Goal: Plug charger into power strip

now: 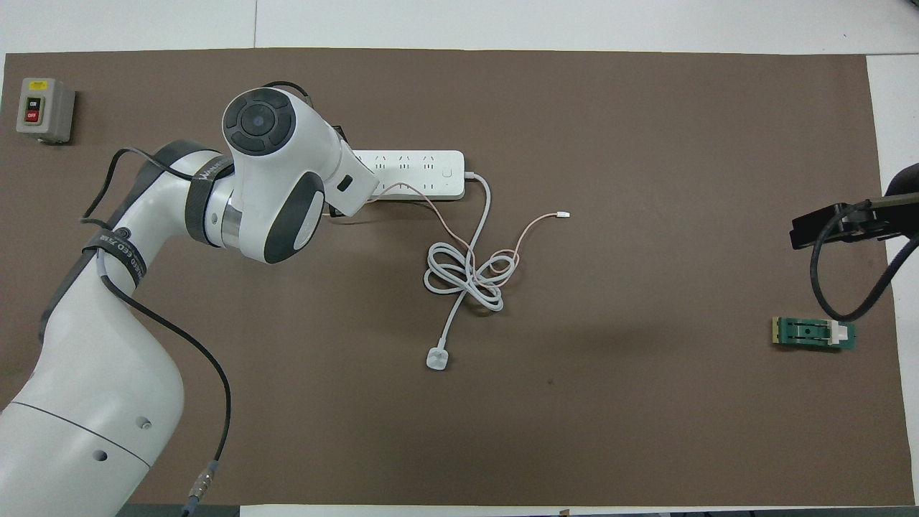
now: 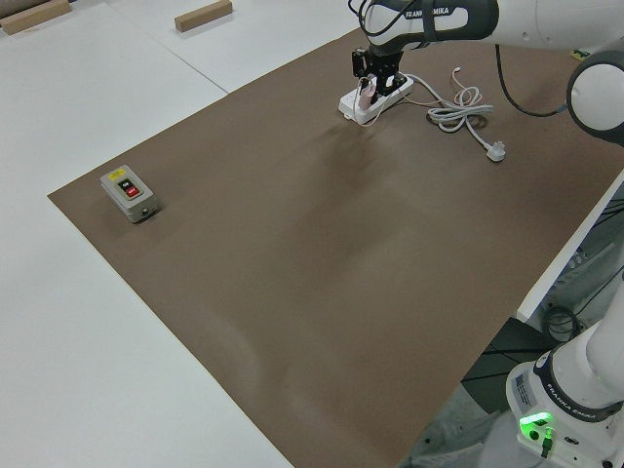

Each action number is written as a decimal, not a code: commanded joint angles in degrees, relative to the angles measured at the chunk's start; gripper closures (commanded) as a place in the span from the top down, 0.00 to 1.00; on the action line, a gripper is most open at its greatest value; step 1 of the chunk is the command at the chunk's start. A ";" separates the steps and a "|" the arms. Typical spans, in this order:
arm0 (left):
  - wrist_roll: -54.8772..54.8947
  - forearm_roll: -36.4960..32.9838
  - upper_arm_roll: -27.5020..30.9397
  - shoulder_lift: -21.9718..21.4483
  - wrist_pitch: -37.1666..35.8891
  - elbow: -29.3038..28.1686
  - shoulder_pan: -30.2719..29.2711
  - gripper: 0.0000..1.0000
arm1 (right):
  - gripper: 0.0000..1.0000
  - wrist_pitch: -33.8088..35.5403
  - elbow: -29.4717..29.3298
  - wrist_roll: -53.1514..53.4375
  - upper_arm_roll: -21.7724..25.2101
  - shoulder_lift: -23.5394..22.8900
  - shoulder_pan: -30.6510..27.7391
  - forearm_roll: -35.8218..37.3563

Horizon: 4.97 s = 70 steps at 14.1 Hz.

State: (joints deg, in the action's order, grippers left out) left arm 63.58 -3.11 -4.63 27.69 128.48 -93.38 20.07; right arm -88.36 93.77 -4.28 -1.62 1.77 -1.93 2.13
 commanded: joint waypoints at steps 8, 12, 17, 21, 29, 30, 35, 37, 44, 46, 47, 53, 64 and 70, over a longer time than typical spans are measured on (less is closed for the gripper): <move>-1.53 -2.16 0.58 0.61 2.22 -0.84 1.55 0.00 | 1.00 -0.41 0.28 -1.26 -0.41 0.69 -0.44 0.07; -1.53 -2.25 0.67 0.61 2.74 -0.84 1.56 0.00 | 1.00 -0.49 0.28 -1.26 -0.41 0.69 -0.53 0.07; -1.18 -4.54 0.50 1.84 -1.19 0.65 1.03 0.00 | 1.00 -0.49 0.28 -1.26 -0.41 0.69 -0.44 0.07; -1.00 -4.01 0.32 2.37 -5.51 2.50 0.76 0.00 | 1.00 -0.49 0.28 -1.26 -0.41 0.69 -0.44 0.07; -0.48 -1.28 -1.88 10.28 -12.55 13.22 -0.91 0.00 | 1.00 -0.32 0.28 -1.26 -0.49 0.69 -0.44 0.07; -0.39 -1.37 -1.88 10.28 -10.63 12.35 -0.91 0.00 | 1.00 -0.40 0.28 -1.34 -0.49 0.69 -0.53 0.07; 2.33 -1.64 -1.88 10.02 -5.71 9.63 -0.99 0.00 | 1.00 -0.40 0.28 -1.34 -0.41 0.86 -0.53 0.07; 2.60 -1.72 -1.88 9.58 -4.29 8.48 -1.08 0.00 | 1.00 -0.40 0.36 -1.26 -0.49 0.95 -0.44 0.07; 2.51 -1.81 -1.70 9.84 -3.23 8.22 -1.52 0.00 | 1.00 -0.23 0.36 -1.34 -0.41 0.95 -0.53 0.07; 2.34 -1.64 -1.70 9.66 -3.14 8.21 -1.52 0.00 | 1.00 -0.23 0.36 -1.34 -0.41 0.95 -0.53 0.07; 2.25 -1.55 -1.70 9.58 -3.14 8.13 -1.61 0.00 | 1.00 -0.23 0.36 -1.43 -0.41 0.95 -0.53 0.07; 1.72 -1.46 -1.35 5.54 2.12 1.54 -1.70 0.00 | 1.00 -0.23 0.36 -1.34 -0.41 0.95 -0.44 0.07; 1.19 0.65 -0.74 7.27 -6.18 5.73 -3.37 0.00 | 1.00 -0.23 0.36 -1.43 -0.41 0.95 -0.53 0.07; 1.02 -0.23 -1.00 9.31 -11.93 8.92 -2.93 0.00 | 1.00 -0.32 0.36 -1.34 -0.49 0.95 -0.44 0.07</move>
State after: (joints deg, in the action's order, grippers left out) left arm 65.23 -1.69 -6.18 33.74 119.20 -84.14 18.41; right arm -88.36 93.71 -4.28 -1.68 1.90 -1.92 2.13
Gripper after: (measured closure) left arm 0.709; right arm 0.000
